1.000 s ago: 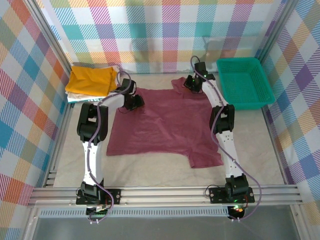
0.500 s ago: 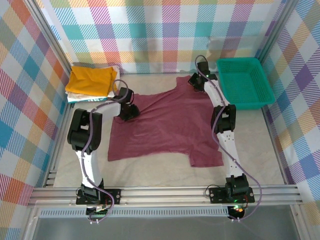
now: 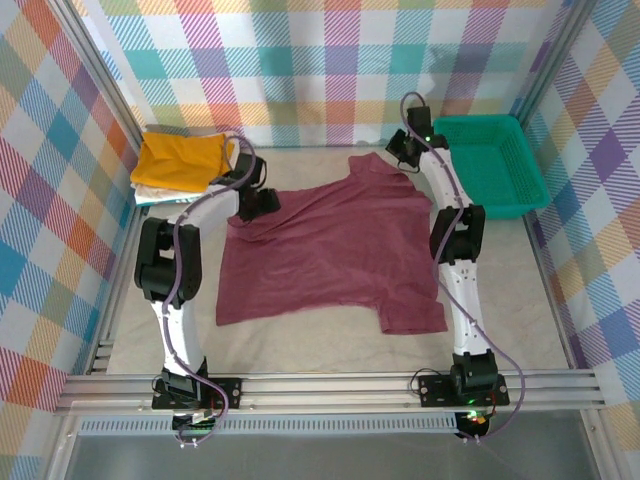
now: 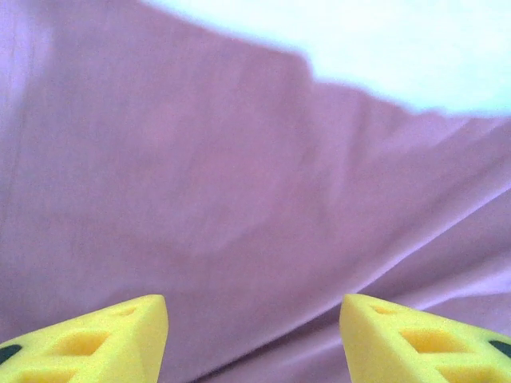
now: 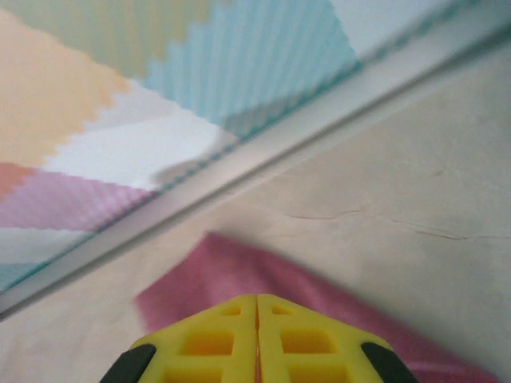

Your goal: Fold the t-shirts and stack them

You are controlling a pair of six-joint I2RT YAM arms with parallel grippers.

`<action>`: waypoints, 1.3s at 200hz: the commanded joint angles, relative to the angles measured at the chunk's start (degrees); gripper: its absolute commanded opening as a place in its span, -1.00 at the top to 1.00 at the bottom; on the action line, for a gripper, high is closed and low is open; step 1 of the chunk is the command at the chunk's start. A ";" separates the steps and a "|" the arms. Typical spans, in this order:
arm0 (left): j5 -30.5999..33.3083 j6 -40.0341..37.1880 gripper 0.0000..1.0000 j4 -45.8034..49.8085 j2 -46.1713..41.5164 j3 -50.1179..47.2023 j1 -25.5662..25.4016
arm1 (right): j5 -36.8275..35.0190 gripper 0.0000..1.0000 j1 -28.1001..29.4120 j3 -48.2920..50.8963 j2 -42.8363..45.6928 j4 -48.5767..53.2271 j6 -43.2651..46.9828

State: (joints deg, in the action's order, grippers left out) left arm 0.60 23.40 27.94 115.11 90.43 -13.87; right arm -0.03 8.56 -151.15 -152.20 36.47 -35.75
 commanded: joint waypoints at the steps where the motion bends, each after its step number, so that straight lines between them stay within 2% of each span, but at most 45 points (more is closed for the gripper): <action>1: 1.00 -1.96 -0.13 6.82 5.99 11.61 1.43 | 3.08 0.80 2.59 6.14 12.01 -1.18 4.16; 23: 1.32 -0.87 -0.03 14.28 13.47 22.23 2.21 | 3.02 0.80 4.79 19.07 21.20 -4.96 4.93; 63: 1.37 2.77 0.19 14.65 20.05 25.92 2.88 | 0.17 0.79 7.11 46.15 39.91 -18.86 4.07; 111: 1.35 4.55 0.18 13.58 25.67 29.90 2.88 | -5.51 0.78 7.08 66.48 55.57 -28.63 2.99; 152: 0.77 5.47 0.16 13.75 34.61 40.44 3.37 | -9.67 0.78 7.08 83.69 67.15 -39.84 -0.54; 180: -1.65 6.78 0.15 14.29 41.45 50.55 4.08 | -12.07 0.76 7.04 89.51 71.93 -40.75 -1.23; 196: -2.88 6.92 0.15 11.55 43.64 53.78 4.28 | -12.27 0.74 7.08 90.58 73.58 -39.82 -0.56; 213: -3.00 7.37 0.15 13.57 44.96 59.49 4.46 | -11.71 0.72 7.09 90.49 74.39 -38.13 0.44; 232: -1.47 6.41 0.13 14.83 41.77 60.48 4.46 | -11.31 0.61 7.04 89.36 75.65 -34.83 2.31; 260: 0.43 3.24 -0.04 18.07 31.88 60.28 4.41 | -10.23 0.39 6.79 87.17 78.15 -27.71 5.02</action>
State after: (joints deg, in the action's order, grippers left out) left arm -0.49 28.77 40.93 157.10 149.23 -9.91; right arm -10.70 15.44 -61.01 -77.45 3.22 -33.95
